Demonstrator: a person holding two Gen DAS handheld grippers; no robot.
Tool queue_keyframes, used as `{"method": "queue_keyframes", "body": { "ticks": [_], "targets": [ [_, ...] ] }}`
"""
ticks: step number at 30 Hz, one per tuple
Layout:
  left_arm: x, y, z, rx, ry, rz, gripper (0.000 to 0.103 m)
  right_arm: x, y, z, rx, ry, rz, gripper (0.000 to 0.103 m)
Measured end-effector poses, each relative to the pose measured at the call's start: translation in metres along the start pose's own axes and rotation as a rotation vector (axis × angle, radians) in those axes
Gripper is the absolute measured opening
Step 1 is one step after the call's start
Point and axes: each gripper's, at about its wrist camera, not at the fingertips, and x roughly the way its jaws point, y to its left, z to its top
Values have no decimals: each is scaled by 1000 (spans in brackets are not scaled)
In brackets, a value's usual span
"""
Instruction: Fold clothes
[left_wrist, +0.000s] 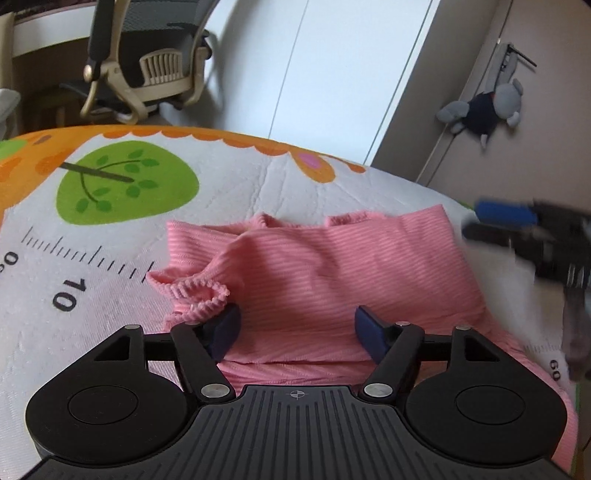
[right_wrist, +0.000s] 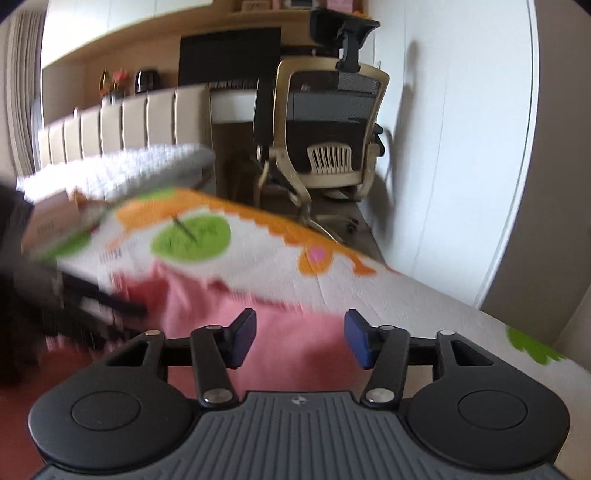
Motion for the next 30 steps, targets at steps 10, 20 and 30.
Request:
{"method": "queue_keyframes", "body": {
  "ticks": [10, 20, 30],
  "targets": [
    [3, -9, -7, 42, -15, 6, 85, 59, -9, -42, 8, 99, -35, 49],
    [6, -11, -9, 45, -22, -7, 93, 57, -6, -45, -9, 91, -47, 50],
    [6, -9, -11, 25, -37, -20, 95, 58, -5, -45, -15, 87, -54, 51]
  ]
}}
